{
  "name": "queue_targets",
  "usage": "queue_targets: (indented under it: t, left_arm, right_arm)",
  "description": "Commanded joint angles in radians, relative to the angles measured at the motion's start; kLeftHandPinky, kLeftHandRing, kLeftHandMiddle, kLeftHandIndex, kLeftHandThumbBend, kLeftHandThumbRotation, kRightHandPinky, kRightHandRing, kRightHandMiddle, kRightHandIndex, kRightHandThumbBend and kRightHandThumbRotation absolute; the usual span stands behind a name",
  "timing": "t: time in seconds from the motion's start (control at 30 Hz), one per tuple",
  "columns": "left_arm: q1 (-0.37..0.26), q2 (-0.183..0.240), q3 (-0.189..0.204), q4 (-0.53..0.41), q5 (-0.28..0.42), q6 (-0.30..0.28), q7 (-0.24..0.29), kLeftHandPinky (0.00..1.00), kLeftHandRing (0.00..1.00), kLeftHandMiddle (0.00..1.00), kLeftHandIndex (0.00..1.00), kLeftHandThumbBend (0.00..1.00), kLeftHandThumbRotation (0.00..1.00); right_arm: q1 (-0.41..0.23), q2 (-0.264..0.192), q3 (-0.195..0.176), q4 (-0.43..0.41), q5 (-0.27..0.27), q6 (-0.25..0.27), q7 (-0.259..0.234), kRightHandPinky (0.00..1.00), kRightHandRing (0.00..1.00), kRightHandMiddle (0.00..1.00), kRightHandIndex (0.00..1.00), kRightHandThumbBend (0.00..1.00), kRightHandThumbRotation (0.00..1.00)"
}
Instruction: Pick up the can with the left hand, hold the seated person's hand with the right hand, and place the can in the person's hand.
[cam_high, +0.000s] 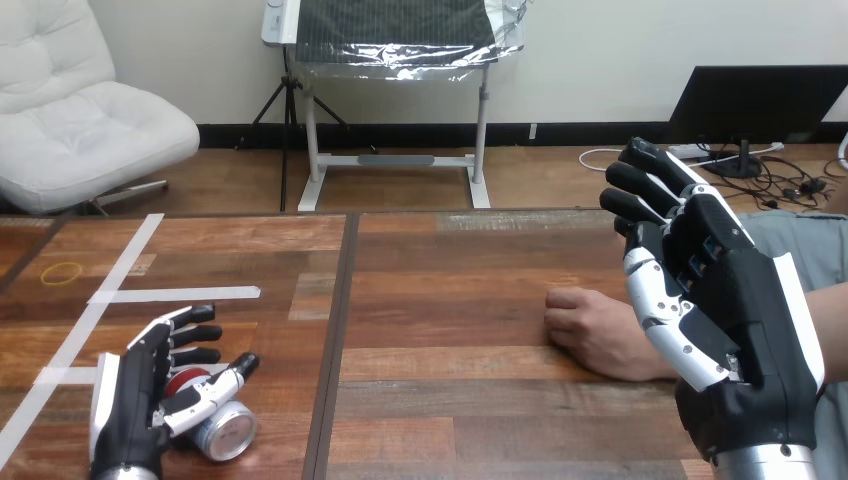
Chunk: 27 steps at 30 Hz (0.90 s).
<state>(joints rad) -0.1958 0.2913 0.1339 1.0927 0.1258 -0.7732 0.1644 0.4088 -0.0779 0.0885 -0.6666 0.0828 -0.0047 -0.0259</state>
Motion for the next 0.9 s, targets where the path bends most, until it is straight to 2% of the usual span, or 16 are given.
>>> queue_targets:
  t: [0.0,0.87]
  left_arm:
    - [-0.028,-0.016,-0.004,-0.042,-0.011,-0.017,0.001,0.58,0.64,0.69,0.71,0.63,0.11]
    - [-0.035,-0.032,-0.043,-0.052,0.043,0.017,0.055,0.57,0.64,0.69,0.72,0.62,0.12]
  right_arm:
    - [-0.052,0.021,-0.010,-0.049,0.011,0.002,-0.001,0.87,0.83,0.83,0.83,0.00,0.00]
    - [-0.048,0.016,-0.023,-0.050,0.026,0.001,0.007,0.86,0.82,0.83,0.83,0.00,0.00]
